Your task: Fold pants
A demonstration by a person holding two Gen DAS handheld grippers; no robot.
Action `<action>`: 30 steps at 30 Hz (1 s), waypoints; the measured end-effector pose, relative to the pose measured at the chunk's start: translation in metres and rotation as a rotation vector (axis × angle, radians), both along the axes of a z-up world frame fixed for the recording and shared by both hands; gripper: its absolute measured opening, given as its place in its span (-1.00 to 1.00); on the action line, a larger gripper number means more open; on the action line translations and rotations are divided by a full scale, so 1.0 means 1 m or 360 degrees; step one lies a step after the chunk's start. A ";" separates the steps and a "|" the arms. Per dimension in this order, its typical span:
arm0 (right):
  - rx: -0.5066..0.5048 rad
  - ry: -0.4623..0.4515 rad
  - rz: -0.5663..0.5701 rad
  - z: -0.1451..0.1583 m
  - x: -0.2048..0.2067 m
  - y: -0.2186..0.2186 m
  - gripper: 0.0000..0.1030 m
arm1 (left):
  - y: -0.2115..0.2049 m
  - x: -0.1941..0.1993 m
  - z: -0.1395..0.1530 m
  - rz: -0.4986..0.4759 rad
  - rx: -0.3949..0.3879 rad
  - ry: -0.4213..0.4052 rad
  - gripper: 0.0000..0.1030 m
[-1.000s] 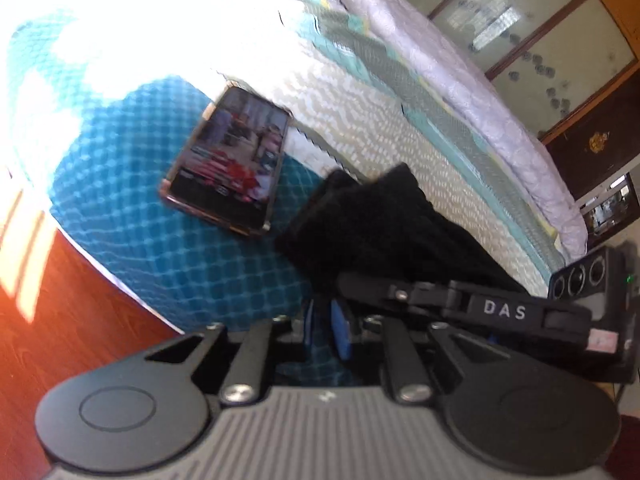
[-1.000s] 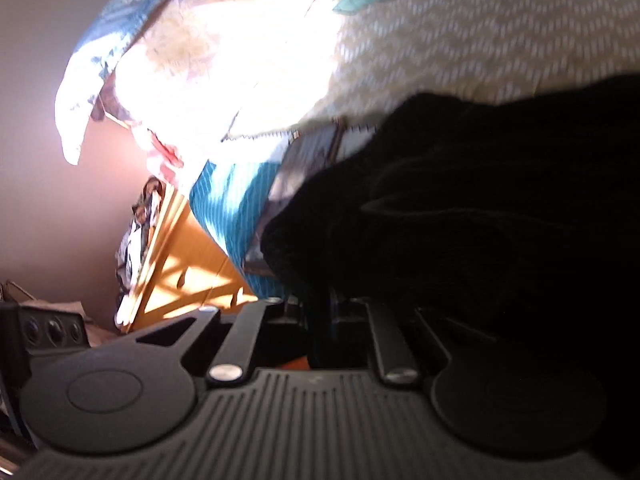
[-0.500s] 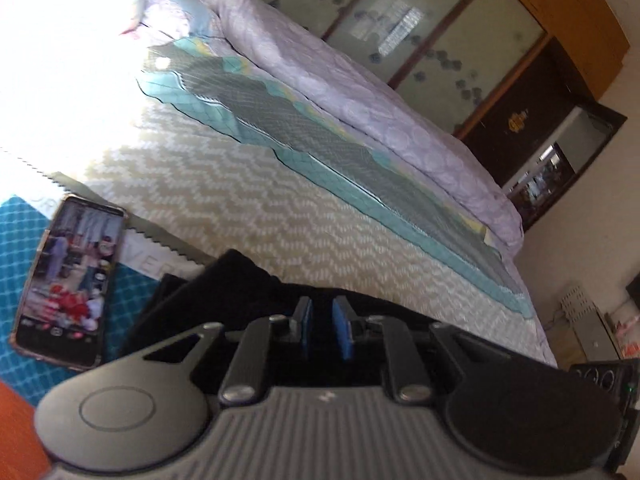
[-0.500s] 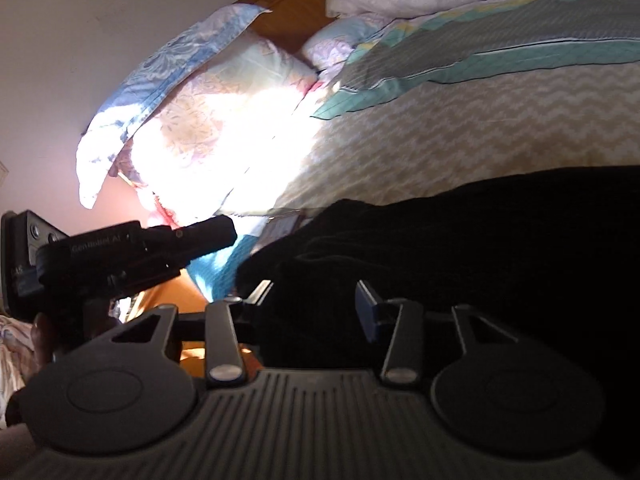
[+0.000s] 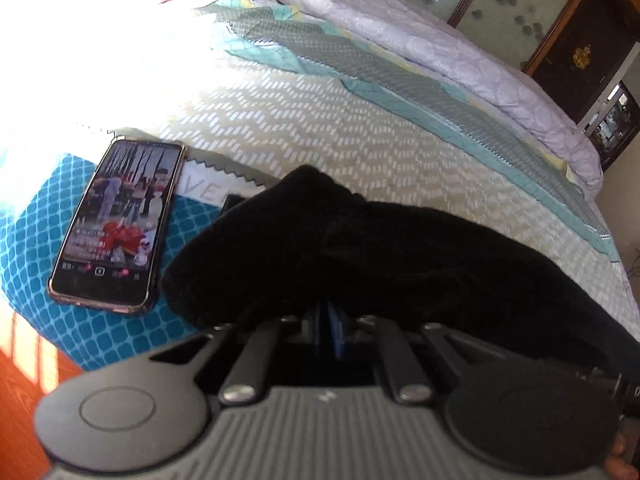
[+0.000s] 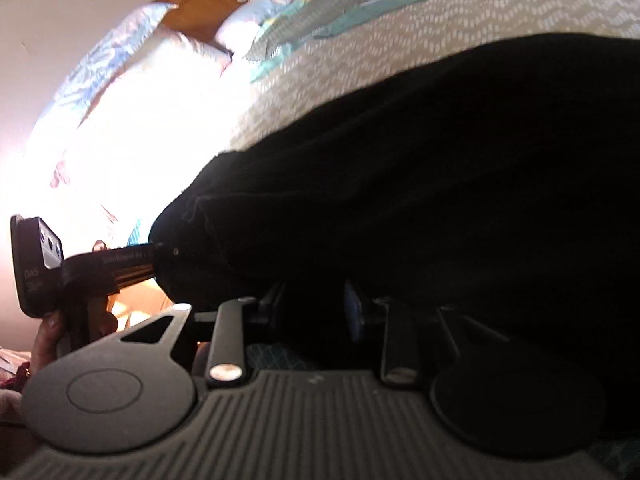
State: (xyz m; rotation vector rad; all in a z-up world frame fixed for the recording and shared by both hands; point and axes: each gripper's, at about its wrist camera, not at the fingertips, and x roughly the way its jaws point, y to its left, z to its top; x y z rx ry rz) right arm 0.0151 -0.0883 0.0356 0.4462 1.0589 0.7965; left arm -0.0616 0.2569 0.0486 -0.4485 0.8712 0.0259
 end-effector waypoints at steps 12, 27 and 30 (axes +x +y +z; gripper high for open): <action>0.0128 -0.0166 -0.1498 0.010 -0.060 -0.307 -0.30 | -0.109 0.038 0.013 -0.0381 -0.0086 -0.0041 -0.66; 0.0248 -0.0087 -0.1887 -0.049 -0.080 -0.410 -0.25 | -0.161 0.061 -0.022 -0.0399 0.0054 0.0196 -0.64; 0.0267 -0.0159 -0.1909 -0.049 -0.063 -0.419 -0.24 | -0.166 0.061 -0.019 -0.0393 0.0094 0.0211 -0.59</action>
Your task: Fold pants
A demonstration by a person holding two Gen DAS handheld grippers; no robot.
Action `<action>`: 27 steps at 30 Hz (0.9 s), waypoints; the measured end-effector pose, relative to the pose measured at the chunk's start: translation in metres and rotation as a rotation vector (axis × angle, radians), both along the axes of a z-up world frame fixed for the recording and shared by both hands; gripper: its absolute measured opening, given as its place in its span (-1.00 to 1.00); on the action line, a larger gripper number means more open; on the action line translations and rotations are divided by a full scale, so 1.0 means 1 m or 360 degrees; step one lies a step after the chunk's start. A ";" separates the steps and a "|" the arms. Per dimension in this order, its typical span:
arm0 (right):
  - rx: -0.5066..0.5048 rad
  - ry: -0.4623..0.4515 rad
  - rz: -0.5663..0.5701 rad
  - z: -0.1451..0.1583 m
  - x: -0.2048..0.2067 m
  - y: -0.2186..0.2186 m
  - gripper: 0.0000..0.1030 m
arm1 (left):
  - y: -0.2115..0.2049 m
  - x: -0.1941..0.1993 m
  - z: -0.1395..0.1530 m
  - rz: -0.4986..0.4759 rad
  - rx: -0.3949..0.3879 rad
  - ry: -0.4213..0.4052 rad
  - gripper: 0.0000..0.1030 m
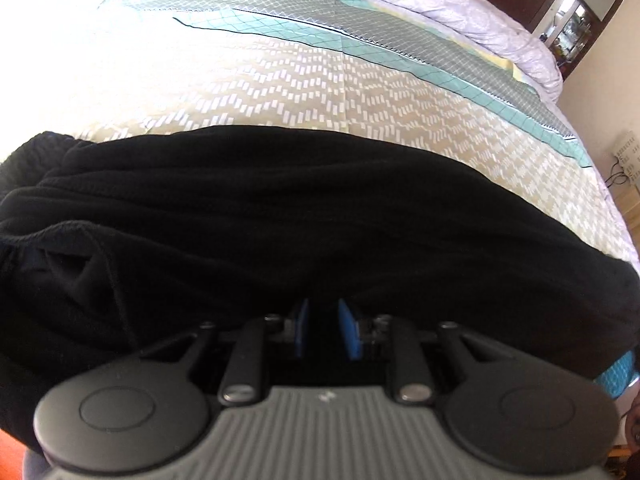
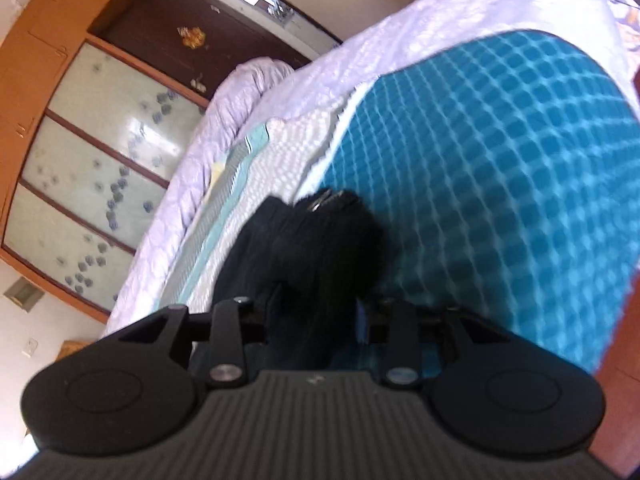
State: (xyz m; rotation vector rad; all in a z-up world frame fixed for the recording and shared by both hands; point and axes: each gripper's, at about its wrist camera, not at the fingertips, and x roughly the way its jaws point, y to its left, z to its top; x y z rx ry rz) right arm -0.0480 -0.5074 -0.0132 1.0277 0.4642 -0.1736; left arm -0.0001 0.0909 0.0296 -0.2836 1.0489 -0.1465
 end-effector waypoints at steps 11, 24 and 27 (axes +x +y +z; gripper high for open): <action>-0.0107 -0.0036 -0.0027 -0.002 0.011 -0.021 -0.20 | -0.006 -0.003 0.005 0.0011 -0.0003 0.0004 -0.40; -0.0537 -0.0249 0.0513 0.096 0.019 0.083 -0.54 | -0.006 -0.018 0.026 -0.0091 -0.0350 -0.0104 -0.43; -0.0653 -0.0275 0.0742 0.103 0.024 0.134 -0.54 | -0.007 -0.020 0.029 -0.0121 -0.0374 -0.0136 -0.43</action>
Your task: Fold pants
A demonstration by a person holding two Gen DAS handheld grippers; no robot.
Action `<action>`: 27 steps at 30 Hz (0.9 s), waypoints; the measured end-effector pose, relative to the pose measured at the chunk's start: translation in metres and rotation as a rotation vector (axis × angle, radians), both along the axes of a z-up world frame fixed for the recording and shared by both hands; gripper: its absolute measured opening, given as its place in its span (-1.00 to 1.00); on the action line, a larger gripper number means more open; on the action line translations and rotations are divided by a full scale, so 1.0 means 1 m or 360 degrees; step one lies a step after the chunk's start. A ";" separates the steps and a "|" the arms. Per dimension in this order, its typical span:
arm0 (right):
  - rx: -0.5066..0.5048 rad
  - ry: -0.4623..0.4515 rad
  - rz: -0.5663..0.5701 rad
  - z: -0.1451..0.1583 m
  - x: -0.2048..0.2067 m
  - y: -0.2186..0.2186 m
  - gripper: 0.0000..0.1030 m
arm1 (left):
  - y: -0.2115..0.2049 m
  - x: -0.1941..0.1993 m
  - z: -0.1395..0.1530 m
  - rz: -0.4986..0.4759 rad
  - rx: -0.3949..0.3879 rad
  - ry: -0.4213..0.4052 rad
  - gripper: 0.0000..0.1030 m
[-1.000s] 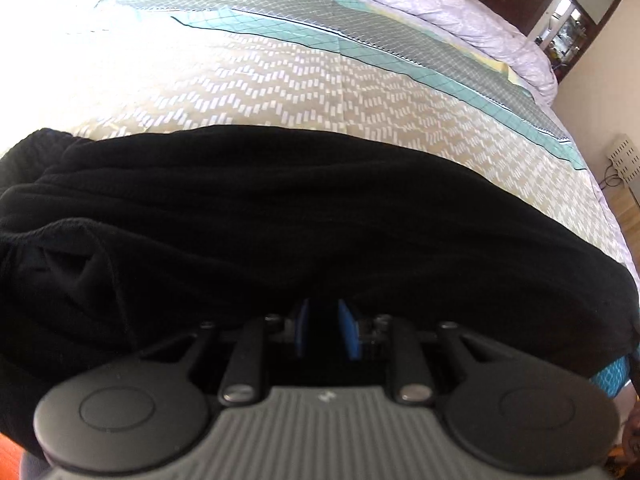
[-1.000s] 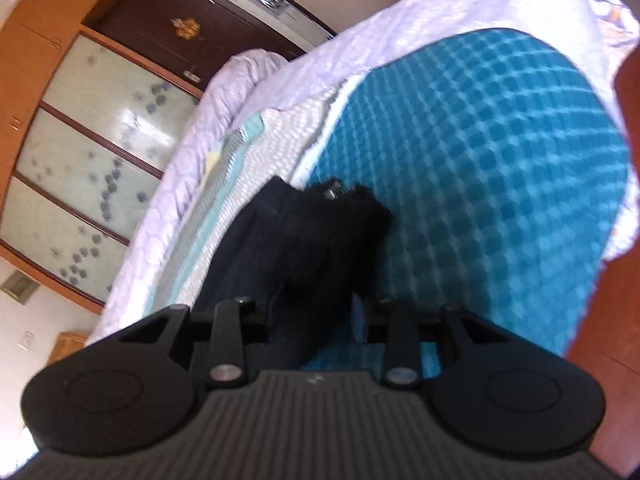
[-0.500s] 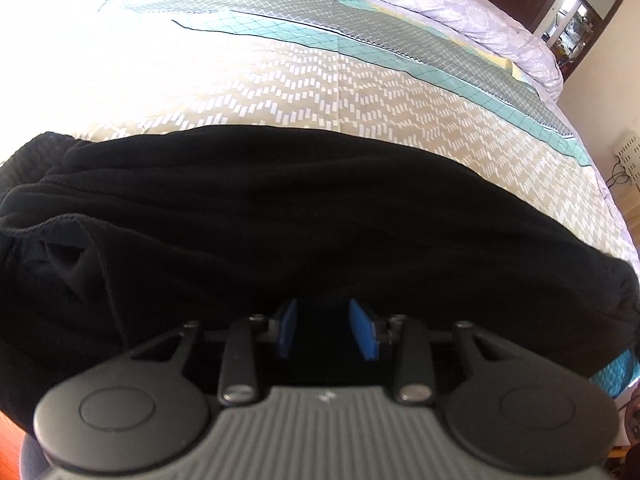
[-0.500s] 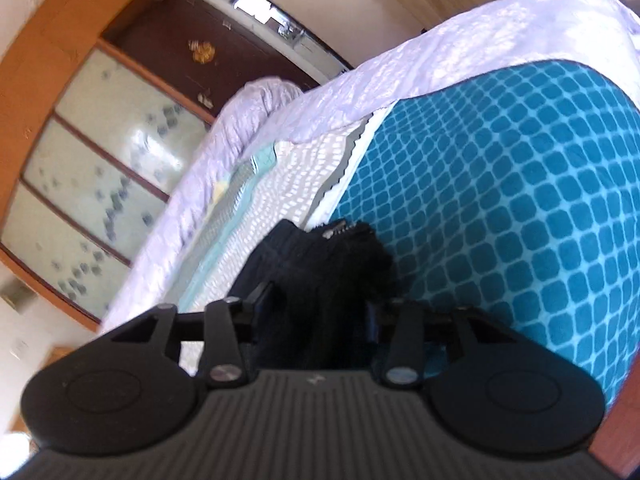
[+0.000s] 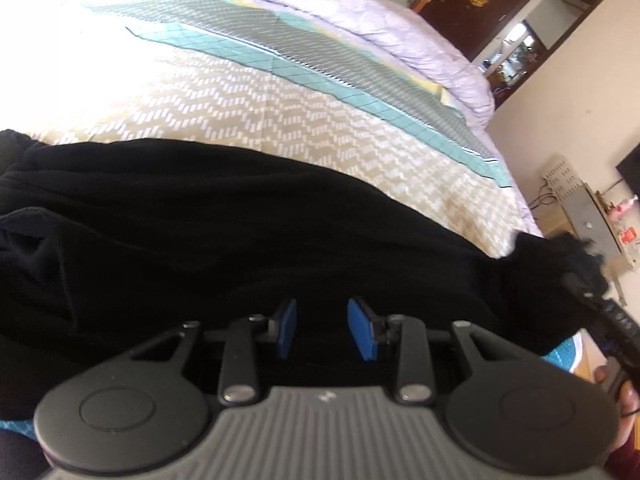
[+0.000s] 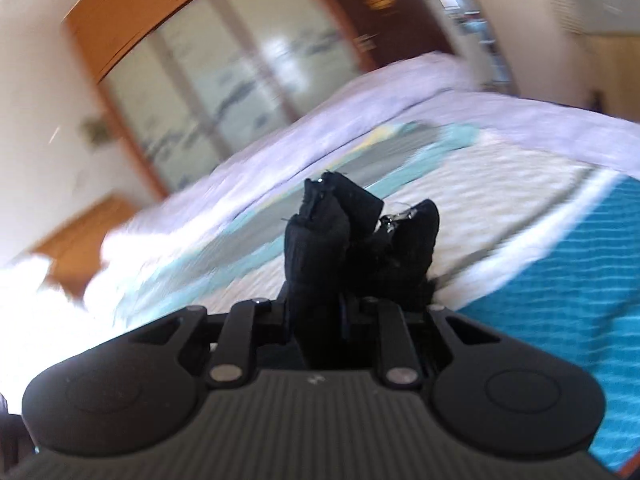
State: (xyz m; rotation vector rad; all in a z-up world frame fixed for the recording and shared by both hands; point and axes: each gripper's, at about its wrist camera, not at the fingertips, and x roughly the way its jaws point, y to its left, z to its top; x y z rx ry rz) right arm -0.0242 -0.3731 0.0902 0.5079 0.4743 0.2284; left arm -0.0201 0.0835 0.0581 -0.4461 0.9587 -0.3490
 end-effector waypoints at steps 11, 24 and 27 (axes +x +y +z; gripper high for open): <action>-0.0523 0.0320 0.0713 -0.056 0.024 0.157 0.32 | 0.048 -0.018 -0.004 0.0131 -0.0100 -0.0008 -0.39; -0.0307 0.0353 0.0648 -0.045 0.031 0.146 -0.73 | 0.155 -0.077 -0.006 0.0552 -0.0263 -0.0121 -0.24; -0.0301 0.0465 0.0614 -0.076 0.040 0.156 -0.77 | 0.175 -0.090 -0.012 0.0688 -0.0267 -0.0097 -0.18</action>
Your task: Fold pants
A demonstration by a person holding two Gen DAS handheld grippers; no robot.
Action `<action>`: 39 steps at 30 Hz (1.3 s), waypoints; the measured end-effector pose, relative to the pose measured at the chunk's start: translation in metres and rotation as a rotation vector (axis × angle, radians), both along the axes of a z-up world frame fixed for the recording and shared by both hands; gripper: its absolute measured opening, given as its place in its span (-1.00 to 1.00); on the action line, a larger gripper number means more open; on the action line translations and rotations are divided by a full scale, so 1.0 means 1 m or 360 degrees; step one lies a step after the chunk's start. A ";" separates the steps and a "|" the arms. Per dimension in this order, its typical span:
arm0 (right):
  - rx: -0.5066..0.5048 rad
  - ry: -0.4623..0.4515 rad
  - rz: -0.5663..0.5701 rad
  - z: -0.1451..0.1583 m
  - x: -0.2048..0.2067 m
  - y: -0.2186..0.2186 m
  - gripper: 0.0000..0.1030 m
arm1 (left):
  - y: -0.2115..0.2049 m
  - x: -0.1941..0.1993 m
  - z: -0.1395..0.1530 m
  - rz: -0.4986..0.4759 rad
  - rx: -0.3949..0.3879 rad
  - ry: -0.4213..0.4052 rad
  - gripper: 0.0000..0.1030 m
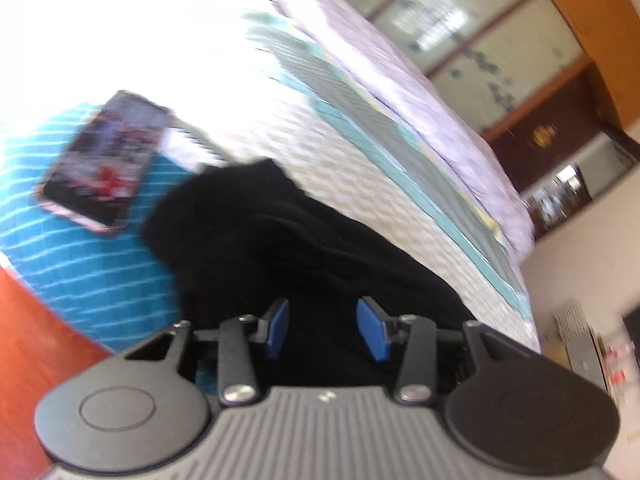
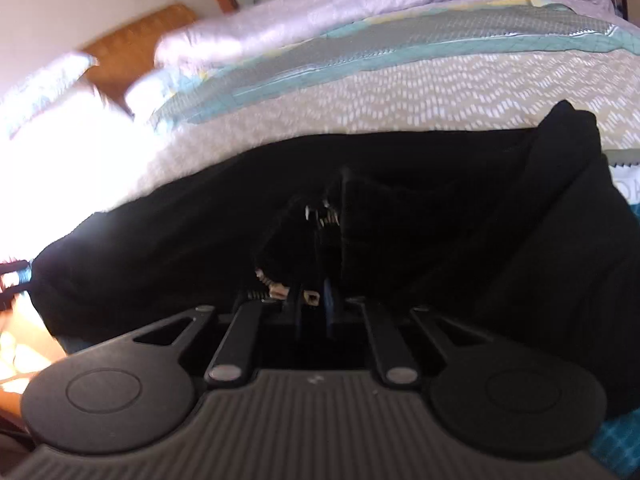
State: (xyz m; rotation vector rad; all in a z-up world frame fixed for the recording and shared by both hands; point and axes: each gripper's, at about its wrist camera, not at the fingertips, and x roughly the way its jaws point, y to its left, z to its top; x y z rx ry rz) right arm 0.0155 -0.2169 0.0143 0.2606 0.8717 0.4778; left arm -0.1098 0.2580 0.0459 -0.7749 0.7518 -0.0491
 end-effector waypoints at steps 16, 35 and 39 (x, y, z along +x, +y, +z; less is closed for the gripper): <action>0.0183 -0.0052 0.0565 0.046 0.010 0.179 -0.72 | 0.039 -0.001 -0.052 0.0245 -0.0258 0.0153 0.68; 0.0621 0.0544 0.0242 0.002 0.026 0.152 -0.71 | -0.126 0.063 0.047 -0.0739 0.0491 -0.0472 -0.71; 0.0602 0.0338 0.0008 0.028 0.015 0.089 -0.71 | -0.200 0.066 0.045 -0.1191 0.0686 -0.0529 -0.59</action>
